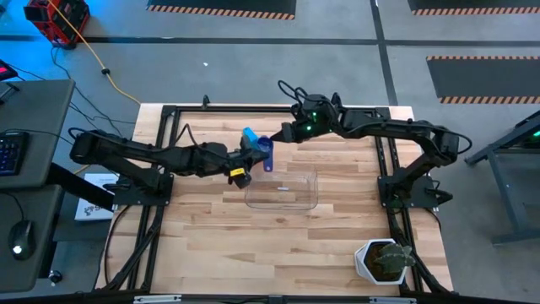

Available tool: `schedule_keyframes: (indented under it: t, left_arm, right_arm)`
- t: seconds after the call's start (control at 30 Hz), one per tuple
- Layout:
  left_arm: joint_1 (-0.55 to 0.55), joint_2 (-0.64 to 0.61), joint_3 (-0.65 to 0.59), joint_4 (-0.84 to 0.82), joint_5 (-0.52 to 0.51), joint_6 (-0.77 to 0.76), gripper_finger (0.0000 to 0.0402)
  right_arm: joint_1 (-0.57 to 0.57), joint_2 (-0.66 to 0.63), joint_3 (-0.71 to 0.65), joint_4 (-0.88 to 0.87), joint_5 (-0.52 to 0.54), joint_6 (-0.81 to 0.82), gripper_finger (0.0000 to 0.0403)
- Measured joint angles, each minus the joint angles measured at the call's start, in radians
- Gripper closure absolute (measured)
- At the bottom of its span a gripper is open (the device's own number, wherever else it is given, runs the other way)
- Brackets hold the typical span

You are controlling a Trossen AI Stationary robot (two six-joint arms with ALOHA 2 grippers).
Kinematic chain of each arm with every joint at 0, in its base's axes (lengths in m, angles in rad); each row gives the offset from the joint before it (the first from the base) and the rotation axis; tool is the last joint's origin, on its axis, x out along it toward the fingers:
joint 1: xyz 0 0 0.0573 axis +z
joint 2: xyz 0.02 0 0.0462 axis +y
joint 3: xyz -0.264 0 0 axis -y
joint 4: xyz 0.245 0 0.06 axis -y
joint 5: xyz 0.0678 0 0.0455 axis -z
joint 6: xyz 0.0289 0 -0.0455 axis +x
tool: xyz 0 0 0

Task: Nest measuring cups in basket
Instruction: Stack the violet measuring cup on top of the light blue measuring cup

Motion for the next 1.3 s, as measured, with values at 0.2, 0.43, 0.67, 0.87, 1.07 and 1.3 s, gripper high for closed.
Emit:
schedule_keyframes:
  t: [0.2, 0.43, 0.67, 0.87, 1.07, 1.3]
  left_arm:
    - [0.000, 0.000, 0.000, -0.001, 0.050, -0.040, 0.0400]
    - [0.000, 0.000, 0.000, -0.012, 0.059, -0.062, 0.0400]
    - [0.000, 0.000, 0.000, -0.011, 0.059, -0.086, 0.0397]
    - [0.004, 0.000, 0.000, -0.007, 0.060, -0.094, 0.0374]
    - [0.010, 0.000, 0.000, -0.006, 0.063, -0.184, 0.0352]
    - [0.024, 0.000, 0.000, -0.009, 0.009, -0.269, 0.0324]
  right_arm:
    - [0.036, 0.006, 0.000, -0.016, 0.046, 0.001, 0.0231]
    - [0.064, 0.022, 0.000, -0.018, 0.077, 0.001, 0.0260]
    - [0.063, 0.019, 0.000, -0.005, 0.067, 0.002, 0.0307]
    - [0.063, 0.019, 0.000, -0.006, 0.060, -0.005, 0.0380]
    - [0.061, 0.019, 0.000, -0.007, 0.057, -0.032, 0.0394]
    - [0.027, 0.019, 0.000, -0.008, 0.027, -0.070, 0.0401]
